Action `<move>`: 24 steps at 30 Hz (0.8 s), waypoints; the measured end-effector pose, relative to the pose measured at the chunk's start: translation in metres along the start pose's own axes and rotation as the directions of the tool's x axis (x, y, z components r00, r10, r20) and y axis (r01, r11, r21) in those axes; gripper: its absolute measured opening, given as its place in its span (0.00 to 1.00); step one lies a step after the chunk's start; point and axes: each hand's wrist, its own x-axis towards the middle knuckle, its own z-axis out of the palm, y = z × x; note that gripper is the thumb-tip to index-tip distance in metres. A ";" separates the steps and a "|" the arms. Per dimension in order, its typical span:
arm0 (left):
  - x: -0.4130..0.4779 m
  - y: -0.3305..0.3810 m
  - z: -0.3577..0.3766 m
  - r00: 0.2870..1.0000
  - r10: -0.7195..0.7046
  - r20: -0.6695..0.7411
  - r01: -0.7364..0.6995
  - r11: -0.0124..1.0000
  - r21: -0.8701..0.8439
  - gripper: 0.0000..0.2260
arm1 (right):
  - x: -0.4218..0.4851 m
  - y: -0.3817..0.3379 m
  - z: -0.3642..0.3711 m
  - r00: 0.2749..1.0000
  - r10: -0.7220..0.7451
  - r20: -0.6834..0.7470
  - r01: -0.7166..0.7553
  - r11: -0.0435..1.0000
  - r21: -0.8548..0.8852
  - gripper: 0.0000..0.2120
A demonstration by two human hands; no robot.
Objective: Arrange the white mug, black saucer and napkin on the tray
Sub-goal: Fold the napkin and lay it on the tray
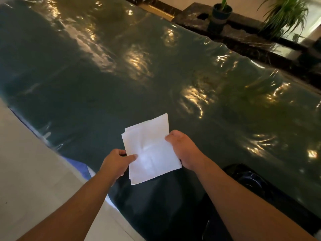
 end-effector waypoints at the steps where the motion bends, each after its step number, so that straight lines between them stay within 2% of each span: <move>1: -0.003 0.004 0.001 0.998 -0.005 0.067 0.010 0.997 -0.071 0.29 | -0.009 -0.005 -0.003 0.999 0.021 0.034 -0.024 0.995 0.101 0.10; 5: -0.024 0.023 0.008 0.937 0.090 0.338 0.019 0.952 -0.306 0.47 | -0.047 -0.018 -0.026 0.995 0.049 0.091 -0.075 0.945 0.317 0.14; 7: -0.035 0.033 0.014 0.886 0.145 0.440 0.045 0.918 -0.393 0.47 | -0.069 -0.022 -0.043 0.997 0.048 0.066 -0.071 0.914 0.399 0.14; 10: -0.056 0.059 0.036 0.760 0.190 0.622 0.132 0.891 -0.434 0.53 | -0.102 -0.018 -0.080 0.997 0.067 -0.033 -0.041 0.862 0.505 0.14; 12: -0.076 0.079 0.060 0.662 0.217 0.717 0.164 0.892 -0.421 0.48 | -0.123 -0.009 -0.108 0.992 0.078 -0.096 -0.009 0.824 0.566 0.17; 15: -0.116 0.112 0.101 0.590 0.231 0.774 0.220 0.876 -0.429 0.30 | -0.156 0.014 -0.155 0.978 0.093 -0.185 0.053 0.752 0.657 0.21; 18: -0.150 0.137 0.143 0.614 0.253 0.748 0.161 0.887 -0.433 0.23 | -0.191 0.046 -0.201 0.959 0.106 -0.262 0.117 0.694 0.710 0.21; 21: -0.180 0.153 0.182 0.638 0.278 0.718 0.060 0.912 -0.407 0.19 | -0.233 0.088 -0.244 0.926 0.143 -0.350 0.162 0.688 0.708 0.16; 24: -0.203 0.164 0.212 0.645 0.279 0.711 -0.072 0.949 -0.307 0.17 | -0.263 0.129 -0.275 0.904 0.145 -0.403 0.162 0.755 0.636 0.13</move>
